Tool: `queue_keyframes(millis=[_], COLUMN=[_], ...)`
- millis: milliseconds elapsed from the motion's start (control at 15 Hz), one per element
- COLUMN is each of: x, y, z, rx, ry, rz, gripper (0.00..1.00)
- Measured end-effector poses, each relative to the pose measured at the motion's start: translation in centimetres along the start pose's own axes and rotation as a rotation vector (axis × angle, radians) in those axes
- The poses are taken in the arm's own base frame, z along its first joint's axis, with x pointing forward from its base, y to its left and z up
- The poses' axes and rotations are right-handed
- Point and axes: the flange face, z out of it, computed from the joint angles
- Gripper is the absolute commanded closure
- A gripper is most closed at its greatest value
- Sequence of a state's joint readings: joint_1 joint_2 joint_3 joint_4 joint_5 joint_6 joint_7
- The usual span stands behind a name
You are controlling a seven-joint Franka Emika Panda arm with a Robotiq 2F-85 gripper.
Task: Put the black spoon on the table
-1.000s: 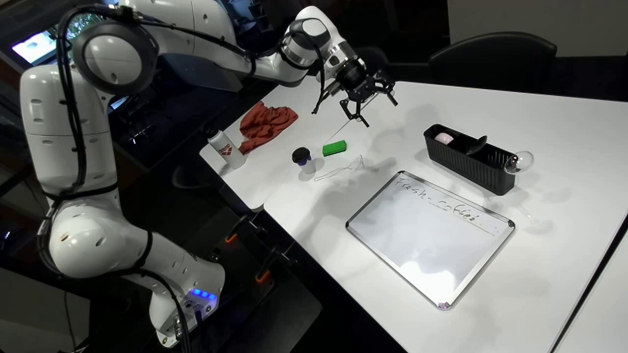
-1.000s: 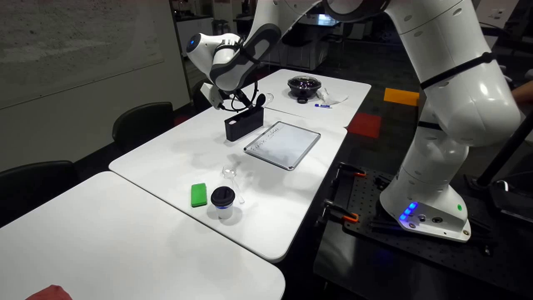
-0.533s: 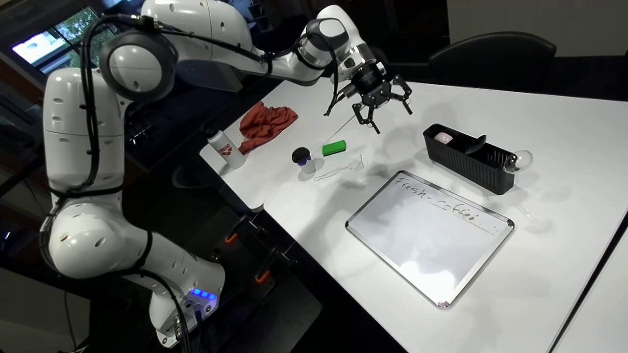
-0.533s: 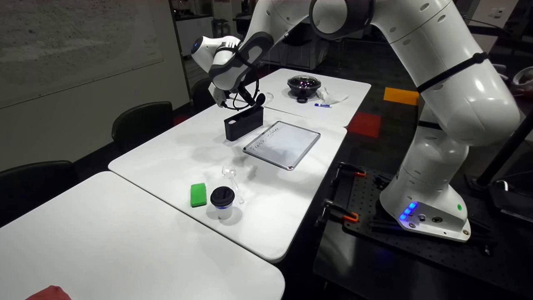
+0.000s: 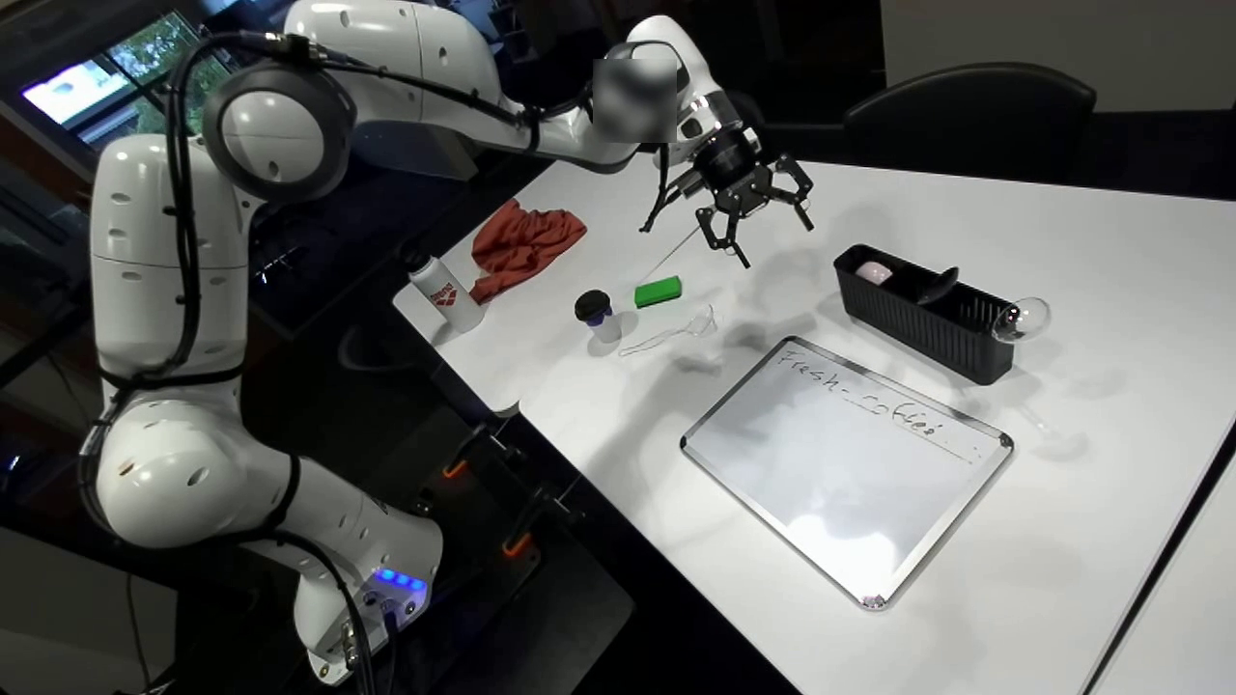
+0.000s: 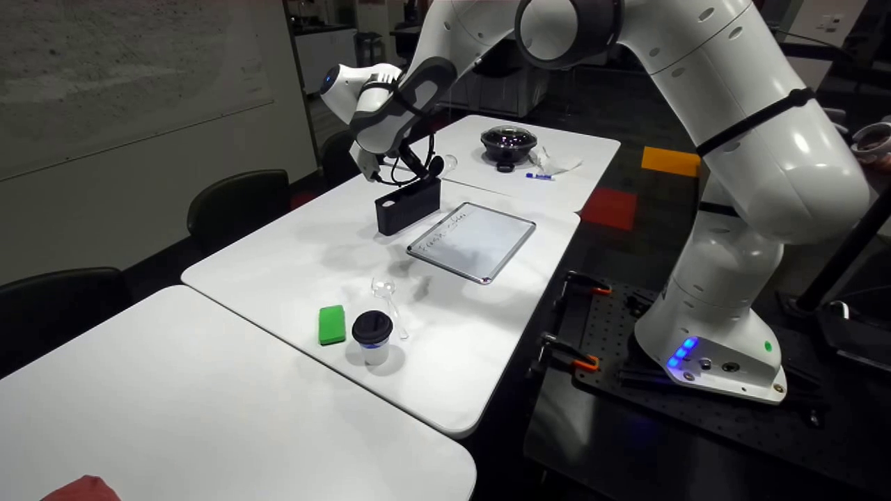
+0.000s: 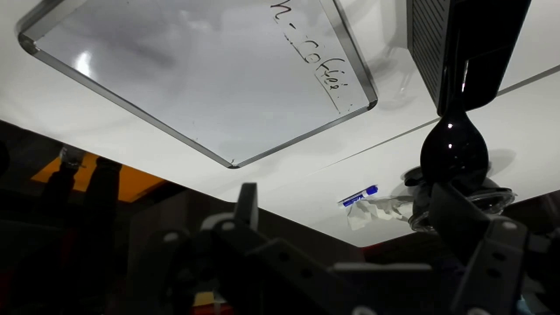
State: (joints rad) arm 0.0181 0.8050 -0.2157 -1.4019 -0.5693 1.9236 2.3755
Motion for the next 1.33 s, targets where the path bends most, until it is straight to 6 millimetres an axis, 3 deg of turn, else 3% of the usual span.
queue_keyframes(millis=[600,1000,1333], x=[0.1,-1.9,-2.0], y=[-3.8,-5.8,-6.8], z=[7.0,9.4,10.6], rx=[-0.018,0.038,0.064], ry=[0.061,0.064,0.061], rz=[-0.085,-0.131,-0.196], gripper=[0.0,0.0,0.0])
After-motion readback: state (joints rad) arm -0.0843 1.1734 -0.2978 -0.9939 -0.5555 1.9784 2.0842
